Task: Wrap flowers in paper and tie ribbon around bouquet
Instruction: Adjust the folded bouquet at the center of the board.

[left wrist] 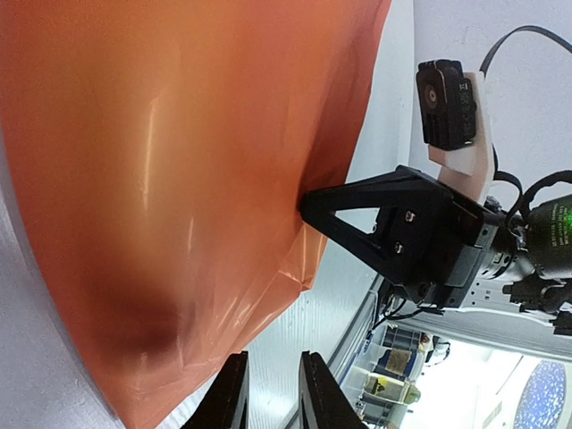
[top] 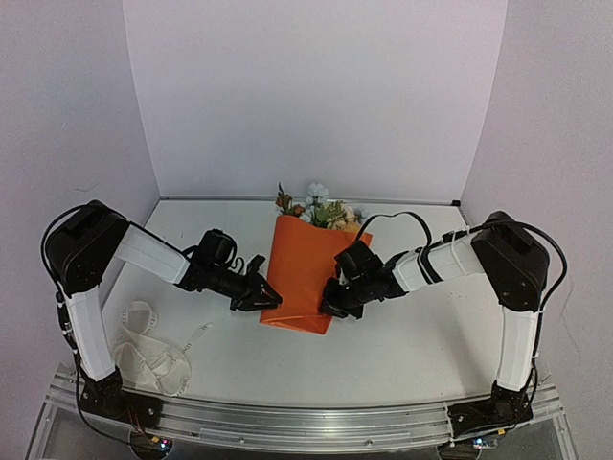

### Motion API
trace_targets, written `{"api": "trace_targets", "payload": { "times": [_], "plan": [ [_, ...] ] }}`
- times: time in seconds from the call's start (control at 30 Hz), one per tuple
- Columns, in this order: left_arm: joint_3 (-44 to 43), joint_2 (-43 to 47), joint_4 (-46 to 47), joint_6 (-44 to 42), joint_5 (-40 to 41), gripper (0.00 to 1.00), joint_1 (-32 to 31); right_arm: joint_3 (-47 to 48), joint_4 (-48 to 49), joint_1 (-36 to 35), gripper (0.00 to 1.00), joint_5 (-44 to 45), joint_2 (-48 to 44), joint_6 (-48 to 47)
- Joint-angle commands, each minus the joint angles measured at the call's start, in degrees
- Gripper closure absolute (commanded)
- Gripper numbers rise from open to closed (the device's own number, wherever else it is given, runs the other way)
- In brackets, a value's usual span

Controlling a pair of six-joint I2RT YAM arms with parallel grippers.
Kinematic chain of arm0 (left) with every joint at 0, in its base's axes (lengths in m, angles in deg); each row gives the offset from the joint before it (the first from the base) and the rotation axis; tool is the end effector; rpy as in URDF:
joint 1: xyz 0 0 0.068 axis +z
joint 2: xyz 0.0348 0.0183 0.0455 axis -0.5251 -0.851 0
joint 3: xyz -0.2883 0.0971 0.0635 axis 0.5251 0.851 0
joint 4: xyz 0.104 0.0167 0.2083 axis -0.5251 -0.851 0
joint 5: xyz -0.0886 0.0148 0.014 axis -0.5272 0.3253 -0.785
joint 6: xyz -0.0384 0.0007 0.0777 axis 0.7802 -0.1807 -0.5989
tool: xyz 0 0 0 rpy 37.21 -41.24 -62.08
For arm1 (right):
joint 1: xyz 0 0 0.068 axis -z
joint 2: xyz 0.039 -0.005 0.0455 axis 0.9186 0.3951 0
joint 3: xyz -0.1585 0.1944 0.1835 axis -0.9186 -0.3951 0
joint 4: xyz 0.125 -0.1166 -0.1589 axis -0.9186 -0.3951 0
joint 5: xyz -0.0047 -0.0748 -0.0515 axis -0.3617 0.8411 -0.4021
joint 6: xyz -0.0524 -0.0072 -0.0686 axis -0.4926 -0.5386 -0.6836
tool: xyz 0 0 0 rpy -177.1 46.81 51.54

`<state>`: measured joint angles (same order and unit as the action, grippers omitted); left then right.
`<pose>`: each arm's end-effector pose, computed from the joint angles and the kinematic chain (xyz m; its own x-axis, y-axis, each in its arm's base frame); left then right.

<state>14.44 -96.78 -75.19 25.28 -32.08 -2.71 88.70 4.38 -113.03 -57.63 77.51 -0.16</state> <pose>0.2764 -0.2569 0.1617 -0.9943 0.0608 -0.0870 0.1055 0.4768 -0.8727 0.2784 0.3216 0.1489 -0.9736 0.1027 -0.2038 -0.0519 0.7699 0.6360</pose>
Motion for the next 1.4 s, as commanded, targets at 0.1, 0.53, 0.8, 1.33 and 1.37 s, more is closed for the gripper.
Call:
{"api": "trace_targets", "payload": {
  "times": [0.1,0.53,0.8,1.33,1.37],
  "plan": [
    [2.5,-5.55,11.33,6.84,-3.09,0.8,2.88,-2.33,-8.38,0.39,1.0,3.93,1.06,-0.79],
    [0.59,-5.44,15.72,9.61,-2.99,0.75,3.45,-2.43,-9.35,0.41,1.0,4.3,0.64,-1.91],
    [-3.33,-7.18,17.19,11.81,-2.08,0.76,4.96,-2.33,-9.68,0.45,1.0,4.41,0.64,-2.28],
    [-11.37,-15.37,7.46,11.38,5.15,0.77,6.86,-2.51,-9.68,0.35,1.0,4.45,0.9,-2.53],
    [-11.82,-15.49,7.58,11.72,5.39,0.77,6.92,-2.54,-9.7,0.37,1.0,4.44,0.9,-2.58]
  ]
}}
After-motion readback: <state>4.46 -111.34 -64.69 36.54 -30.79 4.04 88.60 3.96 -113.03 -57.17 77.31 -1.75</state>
